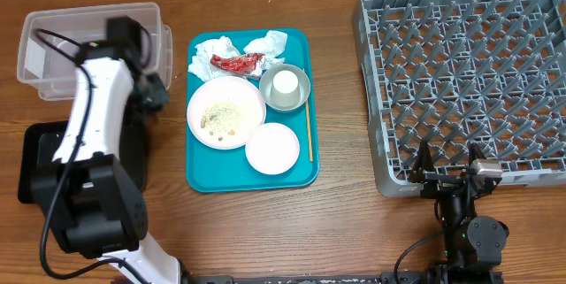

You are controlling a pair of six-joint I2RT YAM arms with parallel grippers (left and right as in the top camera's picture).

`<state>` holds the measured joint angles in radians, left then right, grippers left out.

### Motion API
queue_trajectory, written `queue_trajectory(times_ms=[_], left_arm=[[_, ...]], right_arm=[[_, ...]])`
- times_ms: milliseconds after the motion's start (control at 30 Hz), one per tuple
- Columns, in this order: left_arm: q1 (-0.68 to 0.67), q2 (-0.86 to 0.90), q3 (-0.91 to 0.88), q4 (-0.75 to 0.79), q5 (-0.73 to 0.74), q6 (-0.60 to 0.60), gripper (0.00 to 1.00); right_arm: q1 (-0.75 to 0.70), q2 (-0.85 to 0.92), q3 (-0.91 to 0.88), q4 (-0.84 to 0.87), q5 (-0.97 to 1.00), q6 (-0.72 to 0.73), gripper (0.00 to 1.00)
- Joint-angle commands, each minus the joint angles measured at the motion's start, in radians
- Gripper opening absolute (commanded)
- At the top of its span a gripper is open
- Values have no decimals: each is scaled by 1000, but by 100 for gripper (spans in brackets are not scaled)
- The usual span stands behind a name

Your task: Sort waste into correct bins and load items into the dishwasher

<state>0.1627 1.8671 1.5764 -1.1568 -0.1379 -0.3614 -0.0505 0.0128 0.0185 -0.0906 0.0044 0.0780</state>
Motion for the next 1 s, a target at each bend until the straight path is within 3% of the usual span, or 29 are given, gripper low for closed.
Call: queue_trajectory(times_ms=[0,267,300,333,367,533,733,933,967], left_arm=[[90,8,68,-13,-3,-13,21],[256,10,-26,15,29,-81,22],[271,10,-43,26,48,-81,29],[284,10,-62,36,68,-82,44],[294,10,-78,43,85,-82,69],[309,10,-141,74,112,-86,81],[280,10,-146,50,197,-39,77],[220,10,-161,3,160,-27,46],[214,10,-170,2,136,-40,37]], right_arm=[[3,-10,-10,6,2,-4,100],[3,-10,-10,6,2,-3,100],[3,-10,-10,6,2,-3,100],[3,-10,-10,6,2,-3,100],[3,-10,-10,6,2,-3,100],[3,-10,-10,6,2,-3,100],[3,-10,-10,6,2,-3,100],[3,-10,-10,6,2,-3,100],[3,-10,-10,6,2,-4,100]])
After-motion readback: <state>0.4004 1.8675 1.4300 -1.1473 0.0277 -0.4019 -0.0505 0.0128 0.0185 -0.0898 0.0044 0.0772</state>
